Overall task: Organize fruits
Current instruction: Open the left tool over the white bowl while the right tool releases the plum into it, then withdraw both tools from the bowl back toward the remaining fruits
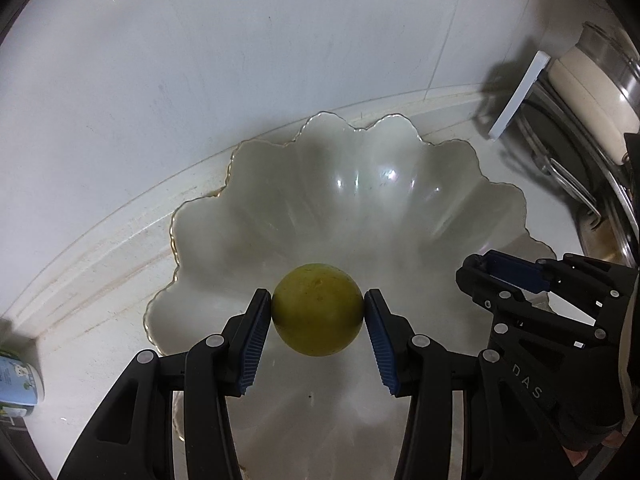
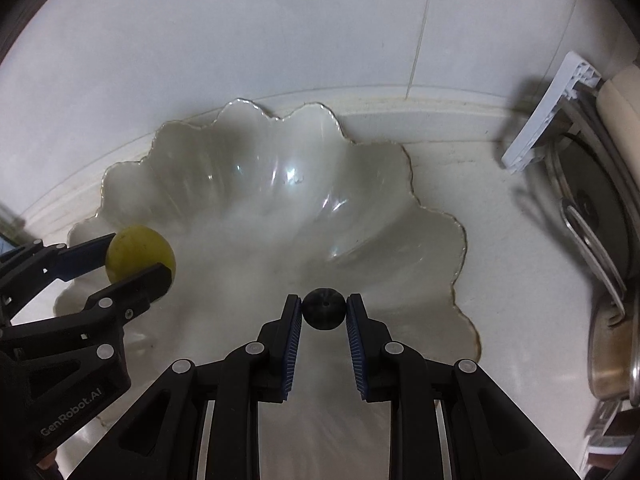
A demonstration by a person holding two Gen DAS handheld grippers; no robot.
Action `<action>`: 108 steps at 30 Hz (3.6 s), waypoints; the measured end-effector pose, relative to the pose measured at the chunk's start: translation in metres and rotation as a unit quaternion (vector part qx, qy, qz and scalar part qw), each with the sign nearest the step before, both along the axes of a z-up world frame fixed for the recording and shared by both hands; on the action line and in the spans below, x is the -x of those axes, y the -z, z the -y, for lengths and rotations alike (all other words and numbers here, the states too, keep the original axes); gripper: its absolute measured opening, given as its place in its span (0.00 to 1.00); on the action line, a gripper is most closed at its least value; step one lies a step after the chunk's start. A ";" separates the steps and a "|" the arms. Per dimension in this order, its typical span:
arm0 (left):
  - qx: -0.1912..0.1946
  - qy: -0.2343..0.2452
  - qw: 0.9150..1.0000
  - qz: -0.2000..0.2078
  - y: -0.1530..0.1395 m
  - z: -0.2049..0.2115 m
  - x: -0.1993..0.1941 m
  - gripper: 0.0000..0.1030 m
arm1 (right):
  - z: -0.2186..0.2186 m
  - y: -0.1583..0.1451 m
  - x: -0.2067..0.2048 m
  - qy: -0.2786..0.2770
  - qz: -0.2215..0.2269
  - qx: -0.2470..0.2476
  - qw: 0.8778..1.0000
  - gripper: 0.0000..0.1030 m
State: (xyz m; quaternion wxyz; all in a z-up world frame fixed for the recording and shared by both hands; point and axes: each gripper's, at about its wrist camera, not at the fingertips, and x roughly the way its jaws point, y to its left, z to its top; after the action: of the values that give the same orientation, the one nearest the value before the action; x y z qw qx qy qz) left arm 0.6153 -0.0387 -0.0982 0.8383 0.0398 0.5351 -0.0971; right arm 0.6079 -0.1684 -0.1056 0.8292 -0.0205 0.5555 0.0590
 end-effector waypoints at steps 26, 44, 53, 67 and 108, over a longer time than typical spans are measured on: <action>-0.038 -0.030 0.993 0.103 -0.070 -0.016 0.069 0.64 | 0.012 -0.070 0.074 0.032 0.114 0.029 0.993 0.36; 0.013 -0.025 0.984 0.176 -0.130 -0.031 0.166 0.72 | 0.002 -0.135 0.170 0.054 0.209 -0.004 0.976 0.36; 0.013 -0.017 0.971 0.239 -0.149 -0.033 0.215 0.75 | -0.002 -0.158 0.214 0.056 0.253 -0.004 0.966 0.36; 0.029 -0.008 0.964 0.262 -0.154 -0.046 0.279 0.78 | -0.010 -0.164 0.275 0.054 0.265 -0.012 0.963 0.36; 0.023 0.066 0.971 0.230 -0.083 -0.055 0.353 0.78 | -0.009 -0.081 0.378 0.152 0.201 0.021 0.967 0.49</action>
State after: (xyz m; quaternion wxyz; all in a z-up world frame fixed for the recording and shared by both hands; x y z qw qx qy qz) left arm 0.2627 0.0167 -0.0152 0.9313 0.0771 0.3213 -0.1531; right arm 0.2301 -0.1593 -0.0247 0.9223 0.0357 0.3753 -0.0850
